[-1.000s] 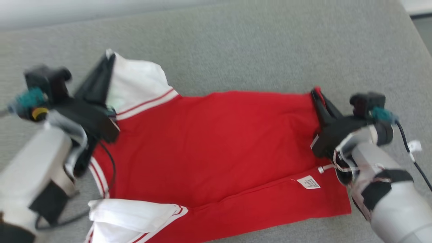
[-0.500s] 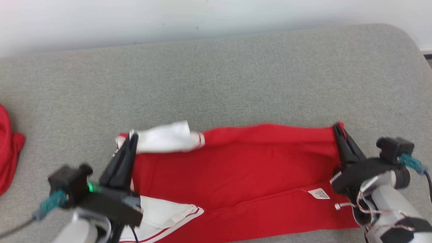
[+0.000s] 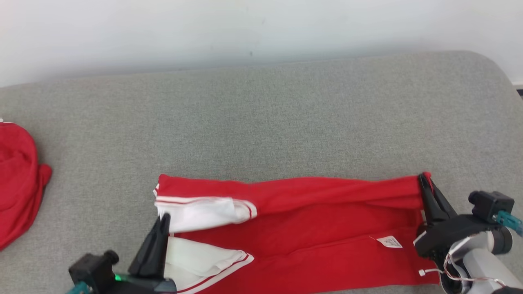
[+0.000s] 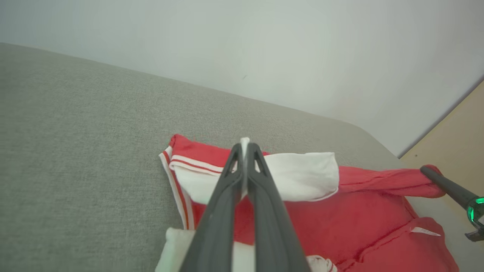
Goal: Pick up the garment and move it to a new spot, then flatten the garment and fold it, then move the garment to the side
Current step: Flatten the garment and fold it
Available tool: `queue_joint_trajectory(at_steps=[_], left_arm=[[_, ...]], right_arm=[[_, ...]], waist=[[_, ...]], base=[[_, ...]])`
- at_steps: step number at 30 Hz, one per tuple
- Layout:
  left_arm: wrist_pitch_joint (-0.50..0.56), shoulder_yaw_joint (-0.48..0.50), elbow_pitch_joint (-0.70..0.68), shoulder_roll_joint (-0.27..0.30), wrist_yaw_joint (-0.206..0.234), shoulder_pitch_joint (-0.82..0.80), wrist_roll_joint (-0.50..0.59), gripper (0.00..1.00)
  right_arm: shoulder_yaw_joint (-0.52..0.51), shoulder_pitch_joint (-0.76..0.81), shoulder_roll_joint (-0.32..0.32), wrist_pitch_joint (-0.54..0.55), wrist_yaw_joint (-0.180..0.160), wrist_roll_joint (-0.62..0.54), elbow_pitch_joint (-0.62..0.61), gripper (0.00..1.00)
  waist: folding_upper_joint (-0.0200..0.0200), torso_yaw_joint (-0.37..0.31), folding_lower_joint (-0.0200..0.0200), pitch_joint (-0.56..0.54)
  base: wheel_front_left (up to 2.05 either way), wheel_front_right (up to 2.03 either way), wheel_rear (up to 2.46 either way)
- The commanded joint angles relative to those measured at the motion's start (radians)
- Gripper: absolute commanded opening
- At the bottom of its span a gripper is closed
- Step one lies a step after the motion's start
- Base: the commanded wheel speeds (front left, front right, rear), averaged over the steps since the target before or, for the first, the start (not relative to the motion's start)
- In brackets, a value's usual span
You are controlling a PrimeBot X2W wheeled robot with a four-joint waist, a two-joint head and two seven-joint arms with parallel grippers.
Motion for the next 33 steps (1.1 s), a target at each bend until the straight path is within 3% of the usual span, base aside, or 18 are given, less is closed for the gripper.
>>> queue_joint_trajectory(at_steps=[1, 8, 9, 10, 11, 12, 21, 29, 33], left_arm=[[-0.003, 0.010, 0.011, -0.016, -0.008, 0.023, 0.008, 0.00], [-0.003, 0.037, 0.071, -0.057, -0.022, 0.073, 0.045, 0.00], [-0.003, 0.037, 0.088, -0.063, -0.023, 0.081, 0.047, 0.00], [-0.003, 0.040, 0.096, -0.064, -0.024, 0.080, 0.062, 0.19], [-0.003, 0.050, 0.102, -0.071, -0.024, 0.080, 0.071, 0.53], [-0.003, 0.057, 0.109, -0.079, -0.024, 0.088, 0.076, 1.00], [-0.003, 0.186, 0.076, -0.145, -0.012, 0.141, 0.253, 1.00], [-0.003, 0.351, -0.016, -0.221, -0.002, 0.190, 0.452, 1.00], [-0.003, 0.379, -0.024, -0.240, -0.011, 0.209, 0.510, 1.00]], right_arm=[[-0.005, 0.018, -0.006, -0.004, -0.002, -0.006, -0.003, 0.00], [-0.010, 0.061, -0.005, -0.005, -0.002, 0.008, -0.001, 0.00], [-0.013, 0.067, -0.005, -0.005, -0.002, 0.010, 0.000, 0.29], [-0.018, 0.076, -0.003, -0.005, -0.002, 0.014, 0.000, 0.83], [-0.023, 0.084, 0.001, -0.005, -0.002, 0.020, -0.003, 1.00], [-0.028, 0.092, 0.003, -0.005, -0.002, 0.021, -0.008, 1.00], [-0.080, 0.168, 0.008, -0.003, -0.002, 0.016, -0.083, 1.00], [-0.064, 0.144, 0.016, 0.018, -0.002, 0.031, 0.017, 1.00], [-0.052, 0.125, 0.026, 0.042, -0.002, 0.020, 0.093, 1.00]], waist=[[0.0001, 0.003, 0.0001, -0.008], [0.0001, 0.009, 0.0001, -0.030], [0.0001, 0.010, 0.0001, -0.035], [0.0001, 0.010, 0.0001, -0.040], [0.0001, 0.011, 0.0001, -0.044], [0.0001, 0.012, 0.0001, -0.049], [0.0001, 0.017, 0.0001, -0.069], [0.0001, 0.038, 0.0001, -0.077], [0.0001, 0.050, 0.0001, -0.080]], base=[[0.00, 0.00, 0.00], [0.00, 0.00, 0.00], [0.00, 0.00, 0.00], [0.00, 0.00, 0.00], [0.00, 0.00, 0.00], [0.00, 0.00, 0.00], [0.00, 0.00, 0.00], [0.00, 0.00, 0.00], [0.00, 0.00, 0.00]])
